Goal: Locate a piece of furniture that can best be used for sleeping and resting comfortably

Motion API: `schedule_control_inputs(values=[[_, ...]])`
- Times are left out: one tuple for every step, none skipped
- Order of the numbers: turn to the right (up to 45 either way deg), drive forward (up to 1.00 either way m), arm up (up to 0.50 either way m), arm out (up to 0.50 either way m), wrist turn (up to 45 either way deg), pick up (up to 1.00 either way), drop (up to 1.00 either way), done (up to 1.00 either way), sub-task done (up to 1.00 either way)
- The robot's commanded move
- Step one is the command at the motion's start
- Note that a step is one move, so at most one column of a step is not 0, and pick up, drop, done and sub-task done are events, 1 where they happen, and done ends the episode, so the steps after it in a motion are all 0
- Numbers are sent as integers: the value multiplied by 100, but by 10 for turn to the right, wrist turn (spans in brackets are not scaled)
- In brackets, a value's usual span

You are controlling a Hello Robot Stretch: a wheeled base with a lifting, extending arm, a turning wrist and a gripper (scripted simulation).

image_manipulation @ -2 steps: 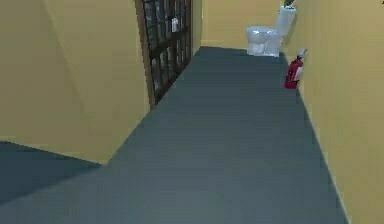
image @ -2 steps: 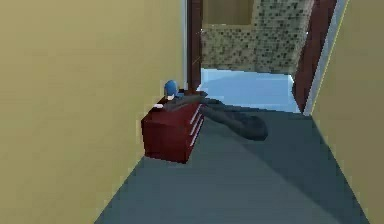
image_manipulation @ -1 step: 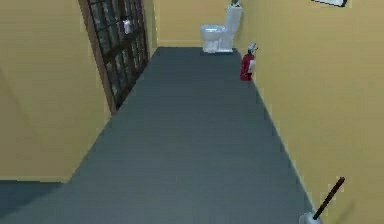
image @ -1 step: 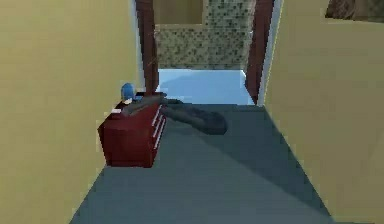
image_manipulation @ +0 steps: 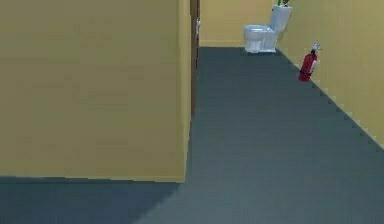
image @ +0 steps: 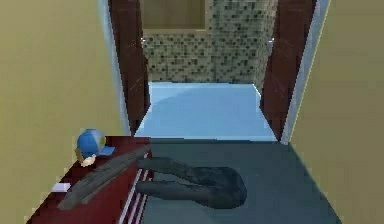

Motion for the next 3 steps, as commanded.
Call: schedule_control_inputs(values=[[30, 0, 0, 0, 0, 0, 0, 0, 0], [0, 100, 0, 0, 0, 0, 0, 0, 0], [0, 65, 0, 0, 0, 0, 0, 0, 0]])
